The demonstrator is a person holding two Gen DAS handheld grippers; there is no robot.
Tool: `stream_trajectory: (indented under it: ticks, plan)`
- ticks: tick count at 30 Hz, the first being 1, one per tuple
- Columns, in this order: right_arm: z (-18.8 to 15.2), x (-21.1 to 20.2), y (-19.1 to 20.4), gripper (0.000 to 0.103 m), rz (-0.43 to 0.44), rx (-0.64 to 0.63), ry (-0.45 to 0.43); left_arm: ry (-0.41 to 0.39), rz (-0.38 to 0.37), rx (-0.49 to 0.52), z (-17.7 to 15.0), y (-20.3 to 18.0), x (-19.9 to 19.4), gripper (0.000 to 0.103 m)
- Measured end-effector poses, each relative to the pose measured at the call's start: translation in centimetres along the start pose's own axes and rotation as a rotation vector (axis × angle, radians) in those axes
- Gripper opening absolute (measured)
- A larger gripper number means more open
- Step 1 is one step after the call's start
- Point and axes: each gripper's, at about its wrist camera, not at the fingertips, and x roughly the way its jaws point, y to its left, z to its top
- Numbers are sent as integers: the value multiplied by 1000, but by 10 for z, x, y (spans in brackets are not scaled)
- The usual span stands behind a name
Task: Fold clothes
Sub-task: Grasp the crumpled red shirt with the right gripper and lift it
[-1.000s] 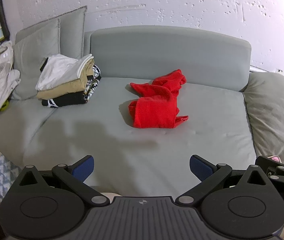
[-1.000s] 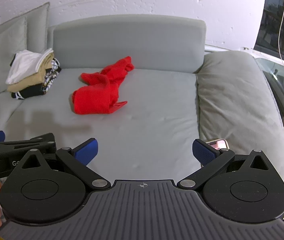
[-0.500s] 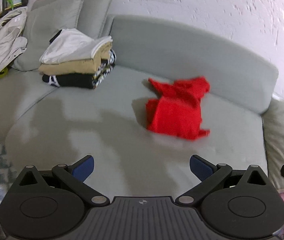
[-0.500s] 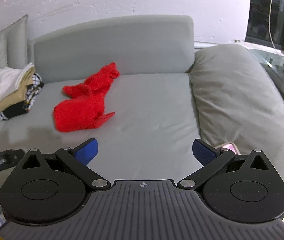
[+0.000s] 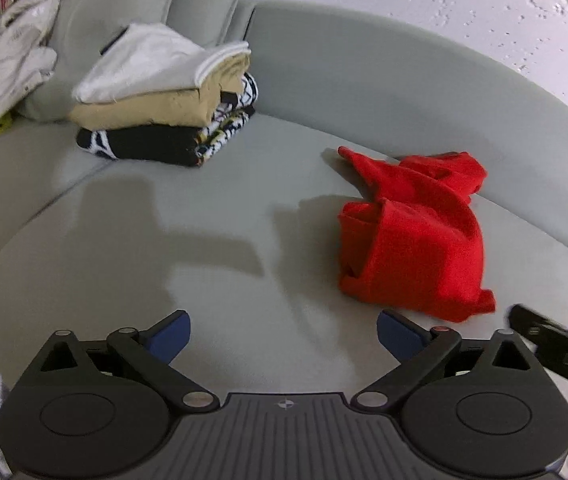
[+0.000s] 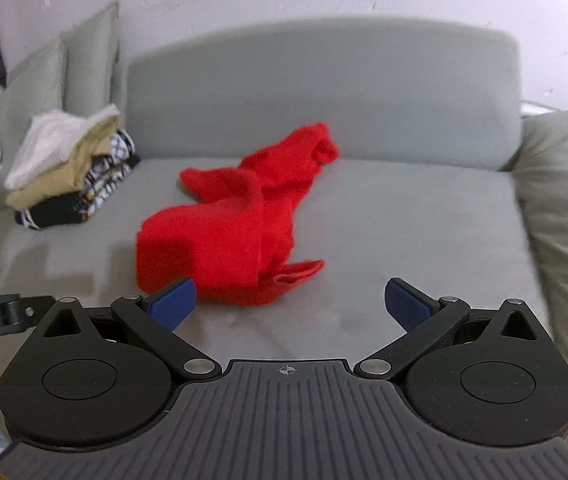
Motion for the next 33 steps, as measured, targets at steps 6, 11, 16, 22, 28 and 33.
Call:
stream_trajectory:
  ticks: [6,11,16,22,28,33]
  plan:
    - [11,68,13,89,77,-33,90,-3,5,-24,6,0,20,99]
    - [19,107,23,73,140,-31,170,27,4,-9,3,-2,30,99]
    - [22,116,28,12,154,-3,225,43,7,6,0,-2,25,99]
    - [28,72,30,0,102,-49,144,18,0,12,-3,-8,-5,99]
    - [44,-7,17,0,88,-72,4,-31,-16,50,-11,-25,-50,100]
    - [45,-53,-1,3,74,-97,20,-48,-27,87,-22,-42,-77,101]
